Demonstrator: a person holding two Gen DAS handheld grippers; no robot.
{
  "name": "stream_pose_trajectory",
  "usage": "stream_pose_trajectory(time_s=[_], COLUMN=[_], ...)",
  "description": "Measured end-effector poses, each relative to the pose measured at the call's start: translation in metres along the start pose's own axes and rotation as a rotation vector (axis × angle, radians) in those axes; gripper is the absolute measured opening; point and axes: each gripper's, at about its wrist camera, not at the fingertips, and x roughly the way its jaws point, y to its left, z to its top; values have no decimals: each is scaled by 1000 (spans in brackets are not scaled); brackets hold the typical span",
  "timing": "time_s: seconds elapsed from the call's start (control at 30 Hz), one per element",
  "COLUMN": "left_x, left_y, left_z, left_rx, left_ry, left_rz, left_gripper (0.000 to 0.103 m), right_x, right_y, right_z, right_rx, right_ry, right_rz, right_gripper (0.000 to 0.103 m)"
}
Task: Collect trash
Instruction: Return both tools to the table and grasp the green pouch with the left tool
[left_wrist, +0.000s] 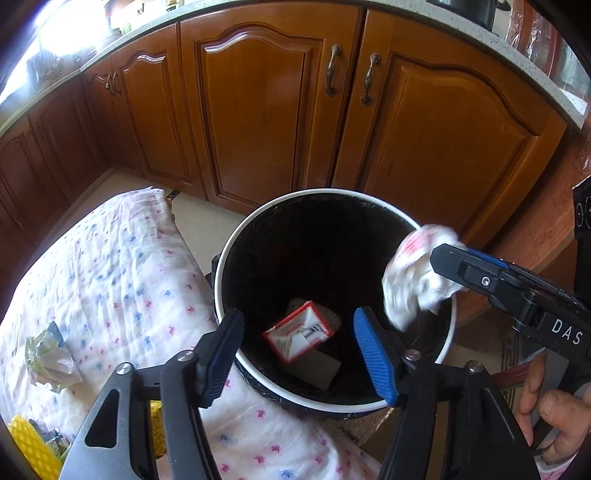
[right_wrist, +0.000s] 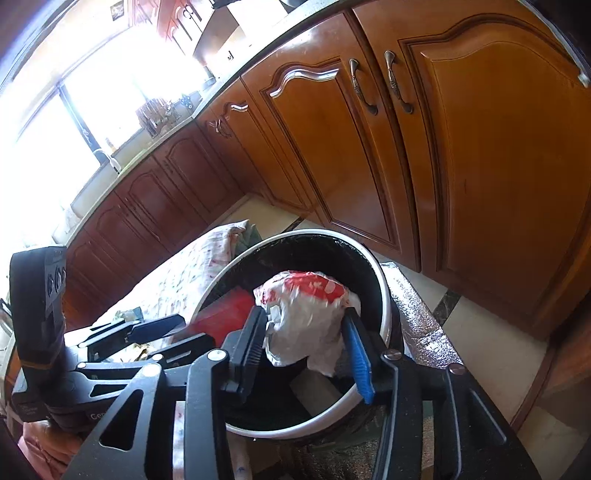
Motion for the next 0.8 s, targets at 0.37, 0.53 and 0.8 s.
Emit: stream_pose_trajectory(time_s=[0.37,0.53,0.8], left_x=[-43,-68,-106], left_y=[29,44,67], left_z=[-52,-96,-165], left_rx=[-111,-190,-292], left_ry=[-88,-143,-192], left_rz=[-36,-18,47], left_gripper=[69,71,71], right_x=[-21,-37,-45], right_y=[9,31,66], right_z=[-7,-32,-73], right_rx=[23,14,-9], right_ry=[-71,-122,-140], right_rz=[57,89,118], right_gripper=[74,87,91])
